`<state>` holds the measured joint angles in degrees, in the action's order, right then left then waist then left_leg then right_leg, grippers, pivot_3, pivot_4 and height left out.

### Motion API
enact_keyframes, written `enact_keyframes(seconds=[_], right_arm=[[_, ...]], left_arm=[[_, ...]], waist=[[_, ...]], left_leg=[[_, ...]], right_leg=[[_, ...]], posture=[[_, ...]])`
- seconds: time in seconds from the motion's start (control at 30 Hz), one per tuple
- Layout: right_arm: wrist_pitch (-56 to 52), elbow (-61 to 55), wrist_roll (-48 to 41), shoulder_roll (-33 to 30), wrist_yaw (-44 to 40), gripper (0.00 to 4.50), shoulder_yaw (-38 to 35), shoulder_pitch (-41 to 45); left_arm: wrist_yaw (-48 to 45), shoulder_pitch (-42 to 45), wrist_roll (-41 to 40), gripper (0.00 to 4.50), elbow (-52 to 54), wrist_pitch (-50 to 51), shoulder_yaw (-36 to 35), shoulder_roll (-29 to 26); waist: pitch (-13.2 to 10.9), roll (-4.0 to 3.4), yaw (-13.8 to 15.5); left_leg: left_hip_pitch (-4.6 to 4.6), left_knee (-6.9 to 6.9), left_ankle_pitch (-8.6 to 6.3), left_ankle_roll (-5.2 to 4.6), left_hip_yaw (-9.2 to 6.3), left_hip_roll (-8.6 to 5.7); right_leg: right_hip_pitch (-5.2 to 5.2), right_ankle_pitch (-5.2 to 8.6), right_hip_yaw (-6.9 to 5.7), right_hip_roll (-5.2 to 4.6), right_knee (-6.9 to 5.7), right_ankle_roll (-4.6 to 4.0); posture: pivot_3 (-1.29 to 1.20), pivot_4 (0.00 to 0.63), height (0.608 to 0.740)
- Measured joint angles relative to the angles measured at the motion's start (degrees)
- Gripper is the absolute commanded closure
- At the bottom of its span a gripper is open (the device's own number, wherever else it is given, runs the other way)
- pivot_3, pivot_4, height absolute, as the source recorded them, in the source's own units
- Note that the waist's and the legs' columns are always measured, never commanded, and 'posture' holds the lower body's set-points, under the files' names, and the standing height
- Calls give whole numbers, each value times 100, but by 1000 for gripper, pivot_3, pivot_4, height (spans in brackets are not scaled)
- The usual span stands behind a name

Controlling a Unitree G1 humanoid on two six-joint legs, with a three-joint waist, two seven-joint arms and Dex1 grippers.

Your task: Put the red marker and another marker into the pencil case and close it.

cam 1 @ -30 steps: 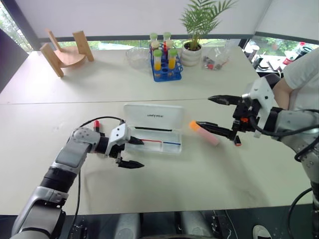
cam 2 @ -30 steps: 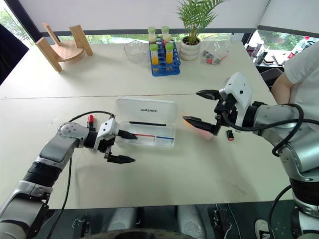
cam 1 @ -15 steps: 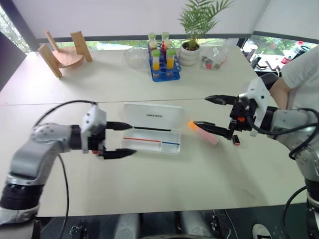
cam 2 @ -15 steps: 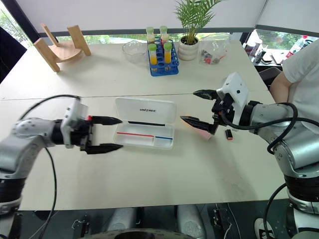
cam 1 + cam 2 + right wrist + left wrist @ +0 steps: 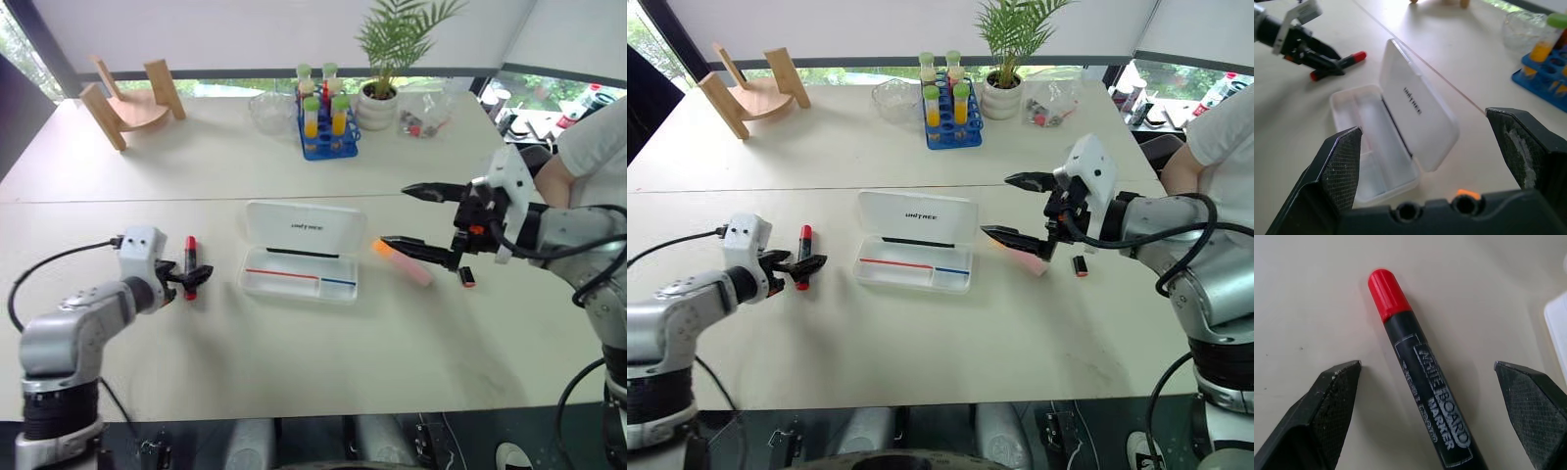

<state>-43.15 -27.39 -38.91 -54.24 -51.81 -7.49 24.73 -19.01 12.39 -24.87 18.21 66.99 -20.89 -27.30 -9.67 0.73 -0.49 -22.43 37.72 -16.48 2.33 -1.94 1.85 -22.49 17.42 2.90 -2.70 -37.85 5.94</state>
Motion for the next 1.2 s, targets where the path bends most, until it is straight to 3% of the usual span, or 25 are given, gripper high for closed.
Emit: enact_keyframes(seconds=[0.03,0.13,0.37,0.5,0.7,0.83,0.93,1.03,1.2], right_arm=[[-78,-82,-146,-126,-116,0,-94,-7],[-249,-283,-486,-419,-420,0,-371,-116],[-307,-387,-768,-843,-1066,0,-605,-462],[-263,-362,-764,-850,-1146,0,-608,-459],[-231,-271,-732,-869,-1161,0,-619,-461],[-217,-245,-689,-879,-1120,0,-630,-452],[-219,-267,-686,-877,-1025,0,-652,-456],[-254,-332,-699,-879,-913,0,-752,-569],[-406,-637,-810,-881,-708,0,-1156,-926]], left_arm=[[131,55,15,15,-17,29,-46,109],[453,249,51,819,-165,130,-172,324],[702,409,36,4187,-419,131,-392,478],[161,316,-49,4256,-476,-136,-166,109],[-2916,360,-712,4256,11,-1930,539,-1315],[-4792,944,-476,4256,-305,-3430,1432,-2016],[-5473,1588,214,4256,-1104,-4686,2297,-1896],[-5702,2352,969,4256,-2309,-5771,3038,-1381],[-6022,3003,1760,4256,-3996,-7244,3785,-699]], waist=[[1,-2,-2],[2,-3,-14],[2,-2,-18],[-1,2,-23],[-11,10,-8],[-15,1,-4],[-16,1,-6],[-18,4,13],[-21,7,-39]], left_leg=[[5,1,0,0,-1,0],[21,2,0,0,-3,0],[26,15,0,0,0,-2],[18,14,1,1,-2,0],[-3,8,6,16,9,-1],[-2,4,6,15,11,-2],[-4,7,6,14,11,-2],[-9,14,5,12,9,-4],[-17,16,-11,-17,11,-3]], right_leg=[[3,0,0,2,-4,-1],[17,0,-1,5,-10,-2],[25,0,0,4,-13,-1],[15,1,0,8,-14,-2],[-2,3,0,-4,1,-7],[1,11,0,-1,7,-21],[0,2,1,3,7,-5],[2,1,0,6,7,-2],[-11,2,5,9,7,2]], posture=[[0,150,740],[0,150,740],[0,150,740],[0,150,740],[0,150,740],[0,150,740],[0,150,740],[0,150,740],[0,150,740]])
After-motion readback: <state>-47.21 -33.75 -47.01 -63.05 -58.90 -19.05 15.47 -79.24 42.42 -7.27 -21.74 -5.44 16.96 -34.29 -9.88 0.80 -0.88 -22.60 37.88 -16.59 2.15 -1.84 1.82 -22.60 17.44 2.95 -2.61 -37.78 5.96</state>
